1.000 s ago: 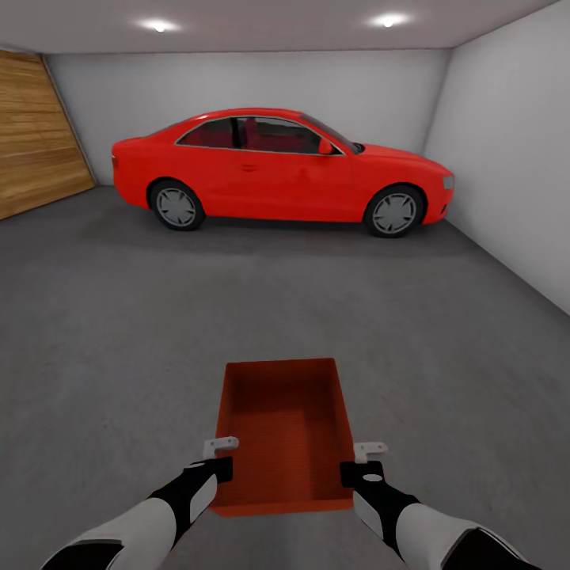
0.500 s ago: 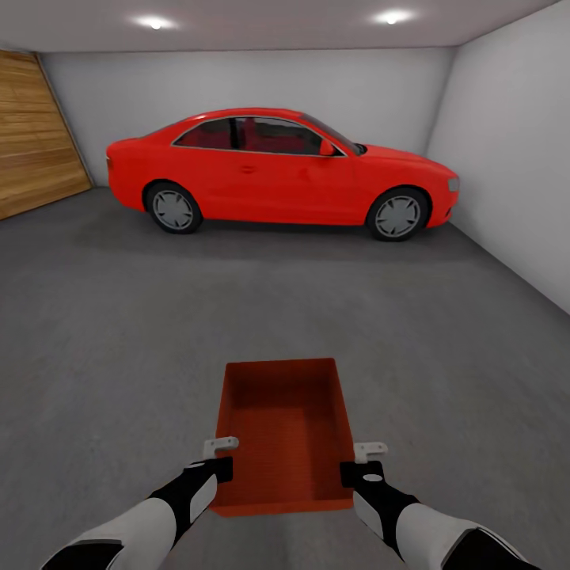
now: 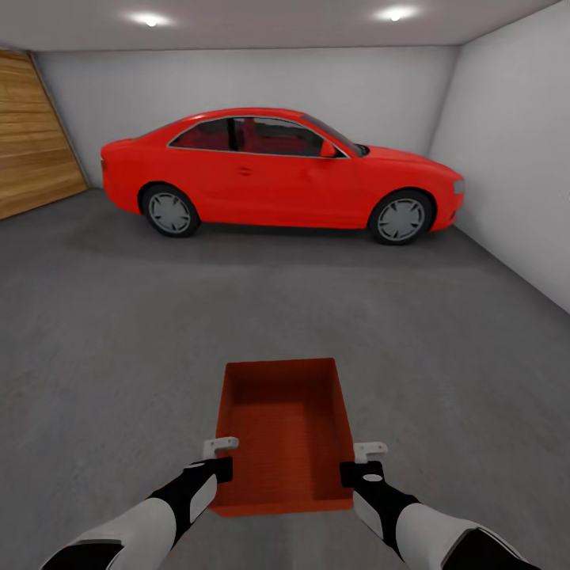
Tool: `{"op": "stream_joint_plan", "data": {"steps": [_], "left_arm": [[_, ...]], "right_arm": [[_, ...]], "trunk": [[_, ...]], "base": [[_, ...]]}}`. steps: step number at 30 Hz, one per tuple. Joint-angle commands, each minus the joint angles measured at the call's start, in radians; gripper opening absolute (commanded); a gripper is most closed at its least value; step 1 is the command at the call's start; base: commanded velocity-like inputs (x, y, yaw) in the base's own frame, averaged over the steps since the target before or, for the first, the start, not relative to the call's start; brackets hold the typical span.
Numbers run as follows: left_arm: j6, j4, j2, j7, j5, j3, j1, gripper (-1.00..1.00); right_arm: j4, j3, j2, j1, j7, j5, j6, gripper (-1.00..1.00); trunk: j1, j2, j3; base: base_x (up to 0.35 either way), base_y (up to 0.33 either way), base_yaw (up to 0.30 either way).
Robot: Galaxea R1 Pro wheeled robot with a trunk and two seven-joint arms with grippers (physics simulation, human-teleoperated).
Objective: Move the two storage containers from the living room to the garage. In the garage, place one container on the floor and stack the other container on top of it (either order is fine).
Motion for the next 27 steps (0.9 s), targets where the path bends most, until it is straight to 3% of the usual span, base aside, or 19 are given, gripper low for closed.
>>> {"op": "stream_joint_plan", "data": {"steps": [1,27], "left_arm": [[0.005,0.007,0.043,0.005,0.033,-0.039,0.001,-1.00],[0.005,0.007,0.043,0.005,0.033,-0.039,0.001,-1.00]], "right_arm": [[-0.004,-0.029,-0.016,-0.001,0.057,0.006,-0.021,-1.00],[-0.004,-0.029,-0.013,-0.001,0.056,0.006,-0.020,-1.00]], "trunk": [[0.001,-0.001,-0.001],[0.001,-0.001,-0.001]], "base": [[0.322,0.000,-0.081],[0.322,0.000,-0.286]]}}
